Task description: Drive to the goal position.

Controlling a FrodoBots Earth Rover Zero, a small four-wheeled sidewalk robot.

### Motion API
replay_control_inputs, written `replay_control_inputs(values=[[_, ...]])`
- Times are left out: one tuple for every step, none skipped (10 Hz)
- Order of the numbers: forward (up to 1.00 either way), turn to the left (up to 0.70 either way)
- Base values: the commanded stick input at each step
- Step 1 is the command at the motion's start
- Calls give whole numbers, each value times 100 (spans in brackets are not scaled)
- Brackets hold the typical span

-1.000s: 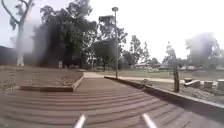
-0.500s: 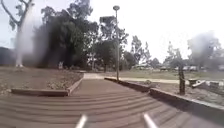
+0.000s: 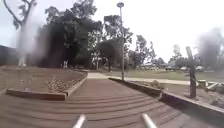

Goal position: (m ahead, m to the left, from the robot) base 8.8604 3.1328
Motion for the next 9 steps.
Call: replay_control_inputs(values=[[70, 25], [70, 31], [70, 17], [70, 3], [70, 11], [70, 26], [70, 15], [70, 8], [70, 1]])
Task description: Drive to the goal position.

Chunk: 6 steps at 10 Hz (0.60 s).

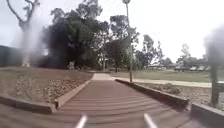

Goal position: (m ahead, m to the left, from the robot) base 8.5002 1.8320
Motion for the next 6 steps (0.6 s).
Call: replay_control_inputs(values=[[70, 0], [70, 0], [70, 0], [70, 0], [70, 0], [70, 0]])
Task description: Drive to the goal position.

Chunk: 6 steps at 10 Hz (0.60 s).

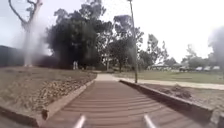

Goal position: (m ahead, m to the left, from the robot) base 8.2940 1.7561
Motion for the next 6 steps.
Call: replay_control_inputs(values=[[70, 0], [70, 0], [70, 0], [70, 0], [70, 0], [70, 32]])
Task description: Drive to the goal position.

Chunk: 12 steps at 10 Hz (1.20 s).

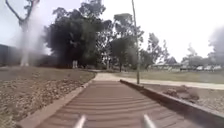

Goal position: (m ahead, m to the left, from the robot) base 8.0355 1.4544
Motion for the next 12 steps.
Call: replay_control_inputs(values=[[70, 18], [70, 4], [70, 0], [70, 0], [70, 0], [70, 0], [70, 0], [70, 0], [70, 0], [70, 35], [70, 34], [70, 33]])
